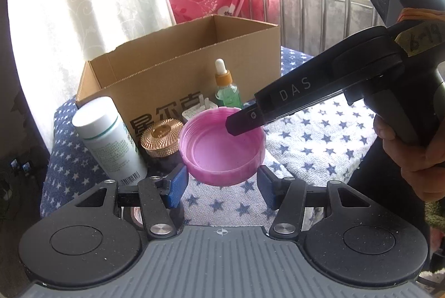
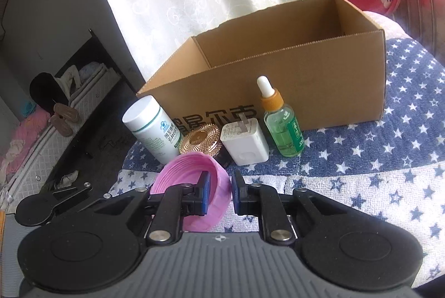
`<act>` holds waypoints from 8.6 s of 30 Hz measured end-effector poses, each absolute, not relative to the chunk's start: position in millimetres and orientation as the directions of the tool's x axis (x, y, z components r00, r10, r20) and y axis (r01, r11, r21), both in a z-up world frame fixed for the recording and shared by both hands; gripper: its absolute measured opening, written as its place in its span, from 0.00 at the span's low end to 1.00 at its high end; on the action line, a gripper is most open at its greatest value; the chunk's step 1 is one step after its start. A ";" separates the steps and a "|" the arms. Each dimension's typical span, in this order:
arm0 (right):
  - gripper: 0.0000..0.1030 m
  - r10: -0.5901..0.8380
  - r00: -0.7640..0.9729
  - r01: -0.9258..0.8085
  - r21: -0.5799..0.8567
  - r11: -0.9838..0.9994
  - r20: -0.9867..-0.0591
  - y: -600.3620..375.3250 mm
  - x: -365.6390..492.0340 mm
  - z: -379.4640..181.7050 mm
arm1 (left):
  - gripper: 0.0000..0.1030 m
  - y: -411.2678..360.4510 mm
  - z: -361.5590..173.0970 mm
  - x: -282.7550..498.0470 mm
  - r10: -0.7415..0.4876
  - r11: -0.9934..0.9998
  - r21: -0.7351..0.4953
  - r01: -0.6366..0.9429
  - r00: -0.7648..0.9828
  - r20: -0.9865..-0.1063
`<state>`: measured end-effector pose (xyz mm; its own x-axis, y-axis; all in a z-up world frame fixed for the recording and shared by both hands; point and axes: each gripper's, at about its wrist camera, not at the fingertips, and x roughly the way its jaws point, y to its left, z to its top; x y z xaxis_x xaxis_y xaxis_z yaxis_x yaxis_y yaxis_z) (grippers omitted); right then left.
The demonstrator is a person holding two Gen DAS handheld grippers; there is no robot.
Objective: Organize rigid objects
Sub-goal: 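Grasp the rim of the pink lid with the right gripper, then carry the pink lid into the box and open the right gripper, then grasp the black electrical tape roll with the right gripper, then lower the black tape roll into the box and open the right gripper, then withdraw the right gripper from the box toward the green dropper bottle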
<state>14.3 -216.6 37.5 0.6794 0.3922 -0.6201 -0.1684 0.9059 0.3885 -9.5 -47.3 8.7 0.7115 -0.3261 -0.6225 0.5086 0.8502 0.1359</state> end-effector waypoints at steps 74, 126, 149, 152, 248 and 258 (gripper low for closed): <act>0.27 0.559 0.555 -0.319 0.463 0.827 -0.616 -197.5 51.4 41.4 | 0.53 38.0 12.2 47.4 -0.282 0.940 -0.068 0.335 0.646 -0.709; 0.24 0.450 0.564 -0.369 0.276 0.887 -0.692 -137.5 45.1 20.7 | 0.62 21.0 -12.0 17.0 -0.221 0.932 0.075 0.353 0.721 -0.657; 0.23 0.446 0.591 -0.313 0.319 0.895 -0.673 -222.2 189.1 127.8 | 0.62 -62.4 90.7 176.0 -0.268 0.850 0.169 0.499 0.685 -0.677; 0.23 0.446 0.529 -0.259 0.362 0.895 -0.722 -237.7 230.9 104.5 | 0.62 -77.5 73.9 220.3 -0.256 0.846 0.121 0.519 0.595 -0.762; 0.58 0.381 0.725 -0.303 0.231 0.924 -0.573 -254.3 76.1 107.3 | 0.63 -41.3 -3.9 33.4 -0.359 0.876 0.066 0.478 0.736 -0.575; 0.47 0.359 0.699 -0.281 0.225 0.933 -0.618 -258.4 78.7 60.8 | 0.61 -96.4 -23.2 45.4 -0.321 0.882 0.145 0.448 0.797 -0.512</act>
<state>78.7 -258.4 60.8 0.6989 0.3594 -0.6183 -0.2808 0.9330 0.2250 45.4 -96.4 -23.2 0.7970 -0.3206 -0.5119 0.4478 0.8824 0.1446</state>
